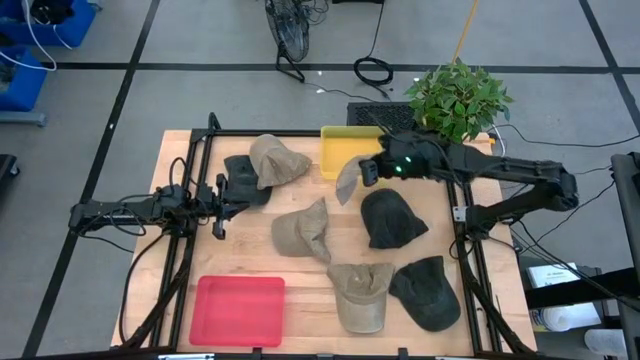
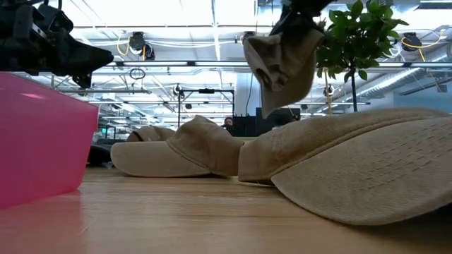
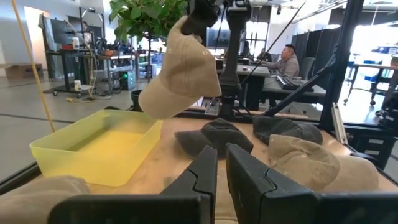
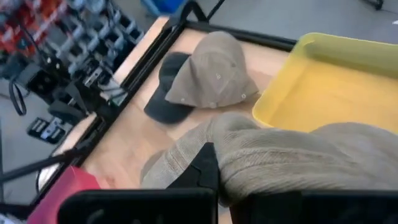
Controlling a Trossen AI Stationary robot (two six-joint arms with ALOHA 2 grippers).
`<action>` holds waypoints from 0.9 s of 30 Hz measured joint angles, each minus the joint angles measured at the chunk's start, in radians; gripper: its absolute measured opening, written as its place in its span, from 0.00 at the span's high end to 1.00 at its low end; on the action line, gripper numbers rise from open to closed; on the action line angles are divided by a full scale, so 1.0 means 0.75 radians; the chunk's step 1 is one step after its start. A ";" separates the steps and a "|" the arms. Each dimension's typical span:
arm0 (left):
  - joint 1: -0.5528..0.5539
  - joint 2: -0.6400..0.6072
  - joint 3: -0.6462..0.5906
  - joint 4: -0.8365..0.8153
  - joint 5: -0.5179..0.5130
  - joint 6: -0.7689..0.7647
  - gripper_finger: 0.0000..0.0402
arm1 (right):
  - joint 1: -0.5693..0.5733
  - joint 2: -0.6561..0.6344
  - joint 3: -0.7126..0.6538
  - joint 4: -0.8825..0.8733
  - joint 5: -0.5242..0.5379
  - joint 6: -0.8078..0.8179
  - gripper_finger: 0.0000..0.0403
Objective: Pick & Place hat
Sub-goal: Put the brown cap into the yellow bin
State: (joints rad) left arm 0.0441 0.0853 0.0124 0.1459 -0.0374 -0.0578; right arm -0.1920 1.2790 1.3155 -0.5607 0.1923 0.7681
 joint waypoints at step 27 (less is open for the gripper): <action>-0.001 0.766 0.663 -0.340 -0.168 -0.064 0.99 | -0.163 0.211 0.156 -0.179 -0.541 -0.395 1.00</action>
State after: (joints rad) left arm 0.0433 0.6596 0.5095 -0.1090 -0.1632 -0.1061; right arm -0.3141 1.4374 1.4322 -0.6948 -0.2132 0.4716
